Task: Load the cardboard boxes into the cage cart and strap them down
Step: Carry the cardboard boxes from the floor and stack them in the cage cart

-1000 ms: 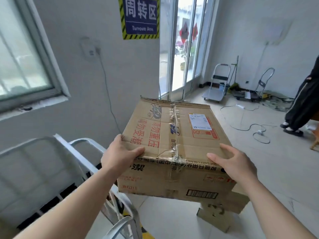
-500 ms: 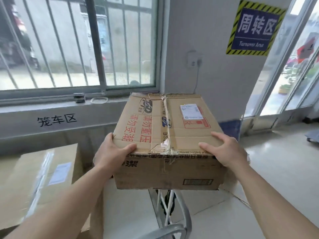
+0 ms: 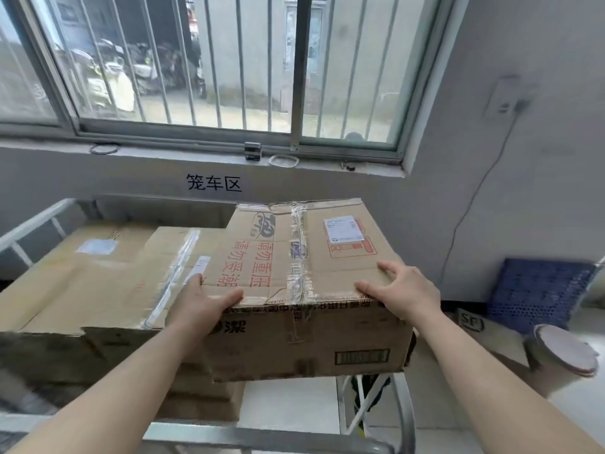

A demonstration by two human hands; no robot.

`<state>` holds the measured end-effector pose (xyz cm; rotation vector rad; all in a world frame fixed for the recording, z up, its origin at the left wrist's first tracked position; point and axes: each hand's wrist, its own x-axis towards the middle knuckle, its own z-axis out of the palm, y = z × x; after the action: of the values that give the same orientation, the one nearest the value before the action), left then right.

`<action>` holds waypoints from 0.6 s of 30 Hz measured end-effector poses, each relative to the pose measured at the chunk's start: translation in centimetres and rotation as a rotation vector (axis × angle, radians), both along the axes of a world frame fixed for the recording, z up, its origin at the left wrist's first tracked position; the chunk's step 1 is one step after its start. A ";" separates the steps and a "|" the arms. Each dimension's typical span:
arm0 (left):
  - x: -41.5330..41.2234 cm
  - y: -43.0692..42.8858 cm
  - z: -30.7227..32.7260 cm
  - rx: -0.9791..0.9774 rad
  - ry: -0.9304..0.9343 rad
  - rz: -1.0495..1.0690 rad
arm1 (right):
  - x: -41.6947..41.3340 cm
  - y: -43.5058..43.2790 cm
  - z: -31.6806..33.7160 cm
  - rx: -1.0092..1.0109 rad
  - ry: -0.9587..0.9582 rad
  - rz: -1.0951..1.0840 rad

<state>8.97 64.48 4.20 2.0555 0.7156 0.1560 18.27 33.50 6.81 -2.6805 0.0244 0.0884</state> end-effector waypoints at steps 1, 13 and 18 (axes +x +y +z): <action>0.3 0.6 -0.6 0.000 0.016 0.006 | 0.5 0.5 -0.6 -0.008 0.018 0.008; 8.5 5.5 -7.9 0.037 0.236 -0.151 | 5.6 4.3 -7.0 -0.116 0.261 -0.037; 11.8 6.4 -11.3 0.055 0.333 -0.232 | 6.9 5.2 -8.7 -0.107 0.392 -0.055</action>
<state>20.76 70.90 -7.11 2.2247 0.6698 -0.3091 25.19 38.67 -1.90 -2.7225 0.2305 0.6087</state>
